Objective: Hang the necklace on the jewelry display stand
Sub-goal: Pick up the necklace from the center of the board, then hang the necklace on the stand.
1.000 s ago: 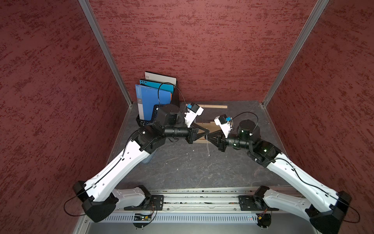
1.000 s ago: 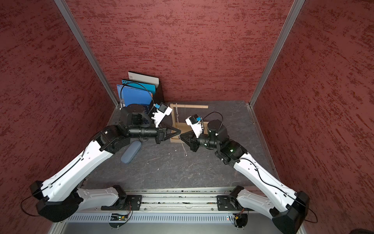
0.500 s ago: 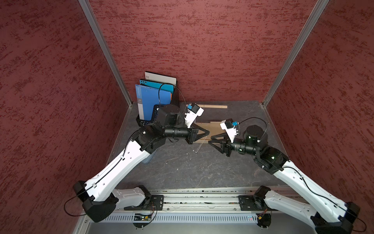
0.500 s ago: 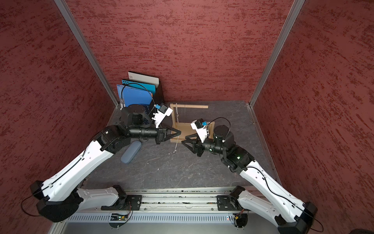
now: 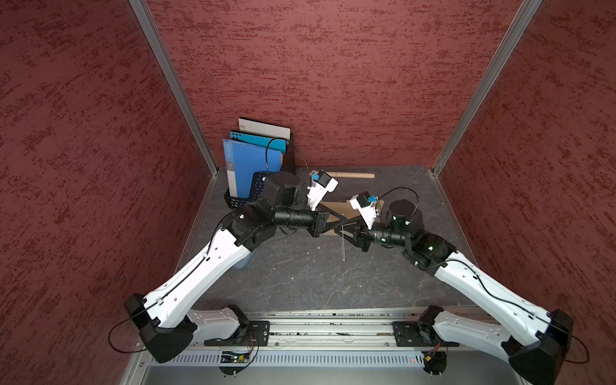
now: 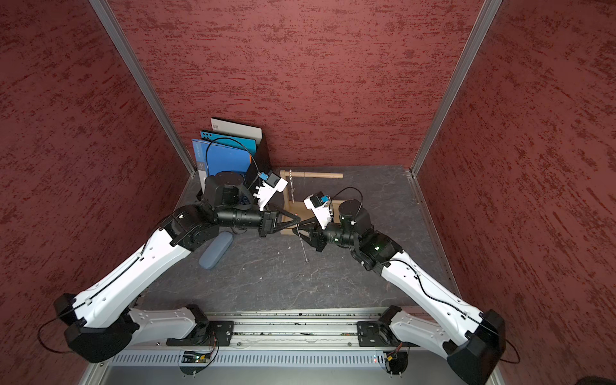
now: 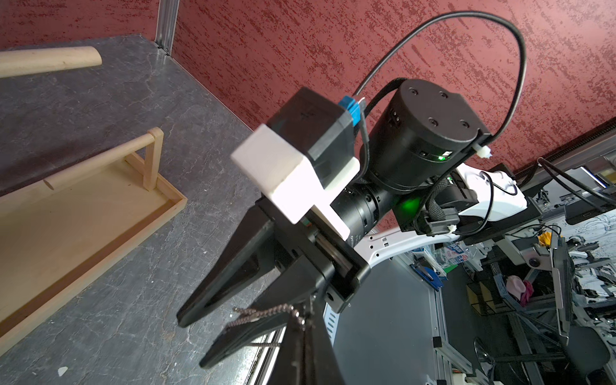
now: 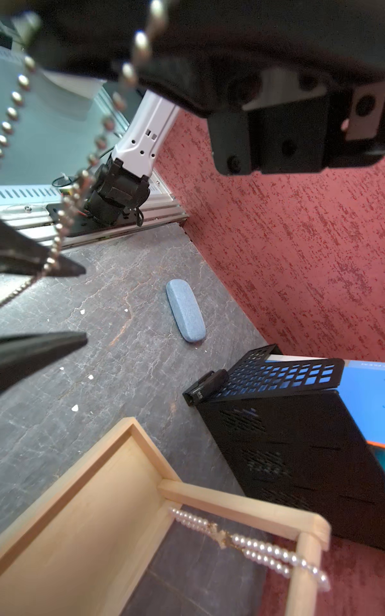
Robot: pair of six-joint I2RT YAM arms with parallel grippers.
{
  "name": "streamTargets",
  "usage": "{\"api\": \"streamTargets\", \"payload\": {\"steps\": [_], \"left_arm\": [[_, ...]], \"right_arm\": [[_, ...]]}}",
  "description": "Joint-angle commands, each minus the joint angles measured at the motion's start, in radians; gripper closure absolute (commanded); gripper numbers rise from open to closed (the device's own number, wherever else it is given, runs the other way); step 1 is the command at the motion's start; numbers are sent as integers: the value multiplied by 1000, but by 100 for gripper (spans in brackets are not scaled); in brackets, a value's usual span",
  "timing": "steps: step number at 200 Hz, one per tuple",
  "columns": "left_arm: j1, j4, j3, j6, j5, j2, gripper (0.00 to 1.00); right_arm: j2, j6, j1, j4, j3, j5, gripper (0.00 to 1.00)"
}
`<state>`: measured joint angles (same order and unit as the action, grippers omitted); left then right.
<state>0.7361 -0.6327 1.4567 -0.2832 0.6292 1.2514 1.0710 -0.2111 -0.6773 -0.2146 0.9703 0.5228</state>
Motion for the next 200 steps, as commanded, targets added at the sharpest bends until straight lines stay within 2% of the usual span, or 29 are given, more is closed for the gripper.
{"api": "streamTargets", "payload": {"steps": [1, 24, 74, 128, 177, 200], "left_arm": [[3, -1, 5, -1, 8, -4, 100], [-1, -11, 2, 4, -4, -13, 100], [-4, -27, 3, 4, -36, 0, 100], [-5, -53, 136, 34, -64, 124, 100], [-14, -38, 239, 56, -118, 246, 100], [-17, -31, 296, 59, -137, 309, 100]], "right_arm": [[-8, 7, 4, 44, 40, 13, 91], [-38, 35, 4, -3, 46, -44, 100], [-95, 129, 3, -117, 108, -240, 100], [-22, 224, 41, -193, 253, -408, 100], [51, 263, 126, -166, 317, -426, 100], [96, 263, 195, -144, 341, -388, 100]]}}
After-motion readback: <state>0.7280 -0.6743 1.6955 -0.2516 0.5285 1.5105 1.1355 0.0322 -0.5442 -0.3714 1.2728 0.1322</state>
